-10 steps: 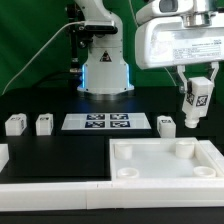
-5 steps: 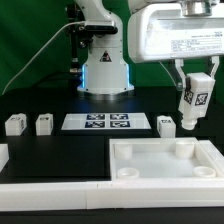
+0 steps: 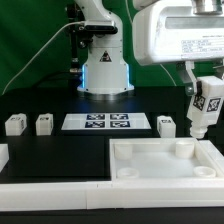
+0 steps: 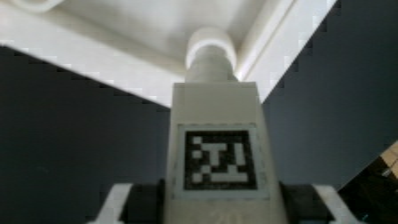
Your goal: Assemble one leg
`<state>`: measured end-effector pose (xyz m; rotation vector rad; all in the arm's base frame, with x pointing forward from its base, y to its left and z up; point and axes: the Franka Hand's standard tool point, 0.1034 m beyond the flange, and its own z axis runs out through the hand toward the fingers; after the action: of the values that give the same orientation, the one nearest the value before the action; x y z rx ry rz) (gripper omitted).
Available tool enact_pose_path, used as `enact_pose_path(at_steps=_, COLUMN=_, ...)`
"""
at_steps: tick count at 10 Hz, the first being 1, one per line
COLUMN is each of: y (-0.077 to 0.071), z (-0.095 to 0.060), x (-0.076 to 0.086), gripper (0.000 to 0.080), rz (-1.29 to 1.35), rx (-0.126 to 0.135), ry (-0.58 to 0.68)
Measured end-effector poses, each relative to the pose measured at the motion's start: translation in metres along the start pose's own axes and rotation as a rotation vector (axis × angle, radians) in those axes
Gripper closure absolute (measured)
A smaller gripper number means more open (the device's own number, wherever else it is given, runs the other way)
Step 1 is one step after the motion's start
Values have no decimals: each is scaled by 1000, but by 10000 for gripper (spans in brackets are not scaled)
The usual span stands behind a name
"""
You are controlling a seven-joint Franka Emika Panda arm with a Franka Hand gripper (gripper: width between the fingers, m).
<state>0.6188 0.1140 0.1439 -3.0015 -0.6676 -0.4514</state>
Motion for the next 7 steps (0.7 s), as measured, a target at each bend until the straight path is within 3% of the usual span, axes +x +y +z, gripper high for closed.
enact_pose_path(at_steps=3, y=0, z=1, x=0, gripper=506, rz=-2, rx=-1, ry=4)
enact_pose_path(at_steps=5, y=3, z=1, x=2, gripper=506, rz=-10, rx=-16, ry=51)
enact_pose_path(at_steps=7, y=16, z=5, x=3, gripper=506, rz=-28, rx=-58, ry=167)
